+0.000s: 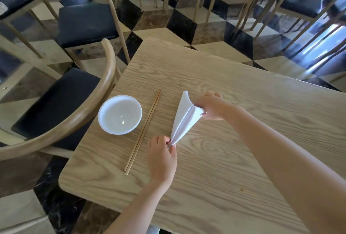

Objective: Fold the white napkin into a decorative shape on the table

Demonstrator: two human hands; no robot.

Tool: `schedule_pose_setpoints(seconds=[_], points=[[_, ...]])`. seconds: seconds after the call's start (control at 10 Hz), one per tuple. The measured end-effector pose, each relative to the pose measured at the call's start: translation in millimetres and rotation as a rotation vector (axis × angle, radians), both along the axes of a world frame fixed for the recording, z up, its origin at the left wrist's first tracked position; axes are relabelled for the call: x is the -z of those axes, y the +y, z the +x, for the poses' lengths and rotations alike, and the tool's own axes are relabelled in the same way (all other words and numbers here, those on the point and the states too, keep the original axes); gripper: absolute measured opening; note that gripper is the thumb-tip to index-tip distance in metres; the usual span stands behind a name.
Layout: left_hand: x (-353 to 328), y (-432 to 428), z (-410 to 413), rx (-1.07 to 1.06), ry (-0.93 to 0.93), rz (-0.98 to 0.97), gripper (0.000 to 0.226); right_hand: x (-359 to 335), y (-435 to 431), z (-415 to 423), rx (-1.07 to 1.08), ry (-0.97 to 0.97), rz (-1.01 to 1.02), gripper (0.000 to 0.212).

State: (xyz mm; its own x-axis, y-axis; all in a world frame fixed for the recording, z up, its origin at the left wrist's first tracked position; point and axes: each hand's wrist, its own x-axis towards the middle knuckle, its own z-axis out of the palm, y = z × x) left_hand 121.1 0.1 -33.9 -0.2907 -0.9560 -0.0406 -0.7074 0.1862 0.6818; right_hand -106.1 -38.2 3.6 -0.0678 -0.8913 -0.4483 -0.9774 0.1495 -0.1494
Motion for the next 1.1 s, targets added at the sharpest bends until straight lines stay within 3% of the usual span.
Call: schedule_pose_setpoints(seconds=[0.5,0.7,0.8,1.0,1.1], points=[[-2.6,16.9,0.9,0.077,-0.086,-0.018,0.015,9.6,24.2,-14.2,-0.024,0.254,-0.131,0.028],[0.4,16.8,2.6,0.124,-0.081,-0.053,0.016,9.6,30.2,-12.7,0.068,0.337,-0.045,0.025],[1.4,12.2,3.8,0.173,-0.105,-0.031,0.022,11.3,36.2,-7.8,0.209,0.335,-0.075,0.027],[-33.9,-29.1,-6.8,0.385,-0.217,0.087,0.074,-5.2,59.6,-1.0,0.596,0.048,0.031,0.051],[-73.9,-57.0,-21.4,0.540,-0.234,0.189,0.074,-14.6,81.8,6.3,0.648,-0.016,0.170,0.063]])
